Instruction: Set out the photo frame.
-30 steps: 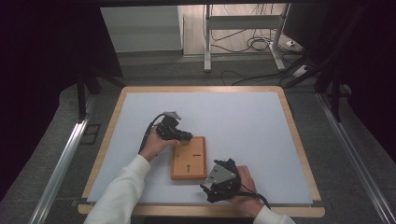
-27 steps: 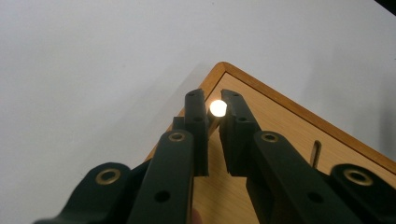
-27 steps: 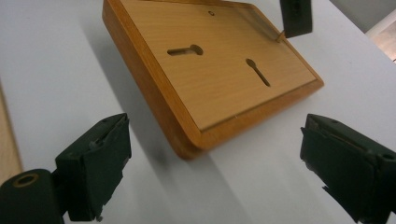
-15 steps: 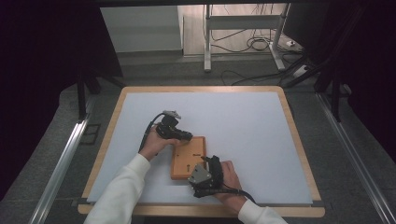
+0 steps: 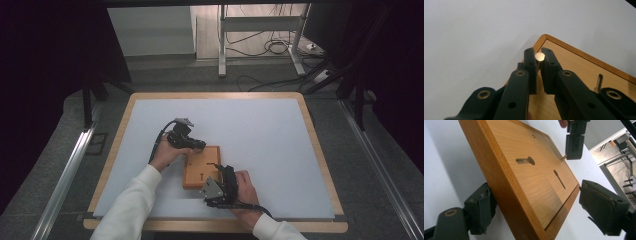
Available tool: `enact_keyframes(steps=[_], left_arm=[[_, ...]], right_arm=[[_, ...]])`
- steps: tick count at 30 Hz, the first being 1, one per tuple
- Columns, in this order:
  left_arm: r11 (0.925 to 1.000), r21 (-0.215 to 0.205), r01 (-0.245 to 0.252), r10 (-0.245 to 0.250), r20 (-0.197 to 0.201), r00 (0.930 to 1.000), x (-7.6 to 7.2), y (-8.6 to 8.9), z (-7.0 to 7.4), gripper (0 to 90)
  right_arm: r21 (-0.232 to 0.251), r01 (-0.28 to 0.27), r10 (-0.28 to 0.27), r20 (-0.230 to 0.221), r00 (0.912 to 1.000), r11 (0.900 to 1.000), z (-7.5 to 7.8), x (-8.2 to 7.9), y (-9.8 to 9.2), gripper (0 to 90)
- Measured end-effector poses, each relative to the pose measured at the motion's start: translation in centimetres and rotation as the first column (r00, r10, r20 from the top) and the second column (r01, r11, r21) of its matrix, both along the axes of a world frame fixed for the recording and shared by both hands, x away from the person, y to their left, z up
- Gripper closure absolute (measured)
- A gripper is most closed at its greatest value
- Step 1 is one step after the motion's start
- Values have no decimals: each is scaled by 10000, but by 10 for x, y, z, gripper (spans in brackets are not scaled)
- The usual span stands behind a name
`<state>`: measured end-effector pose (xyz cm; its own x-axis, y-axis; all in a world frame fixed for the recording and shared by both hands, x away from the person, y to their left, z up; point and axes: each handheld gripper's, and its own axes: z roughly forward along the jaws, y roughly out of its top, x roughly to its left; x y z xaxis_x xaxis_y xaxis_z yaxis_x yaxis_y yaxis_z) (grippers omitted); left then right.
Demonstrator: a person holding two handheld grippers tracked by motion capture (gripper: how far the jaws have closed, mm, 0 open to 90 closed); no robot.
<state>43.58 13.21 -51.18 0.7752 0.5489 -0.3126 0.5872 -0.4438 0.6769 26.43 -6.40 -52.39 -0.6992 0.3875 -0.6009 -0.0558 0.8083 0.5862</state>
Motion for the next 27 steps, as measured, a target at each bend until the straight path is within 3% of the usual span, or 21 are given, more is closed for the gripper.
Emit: enact_keyframes(steps=[4, 15, 27], left_arm=[[9998, 193, -31, 26, 269, 9996, -2, -2, 1, 837], [9994, -29, -348, 349, 416, 9985, -1, -1, -1, 833], [9982, 53, -594, 591, 557, 9967, 1, -2, -3, 791]], right_arm=[[4, -155, 155, 143, 9998, 9999, 2, 0, 0, 236], [-129, -341, 345, 311, 9989, 9993, 19, 5, 1, 305], [99, -418, 413, 452, 9981, 9991, 34, 8, -2, 516]])
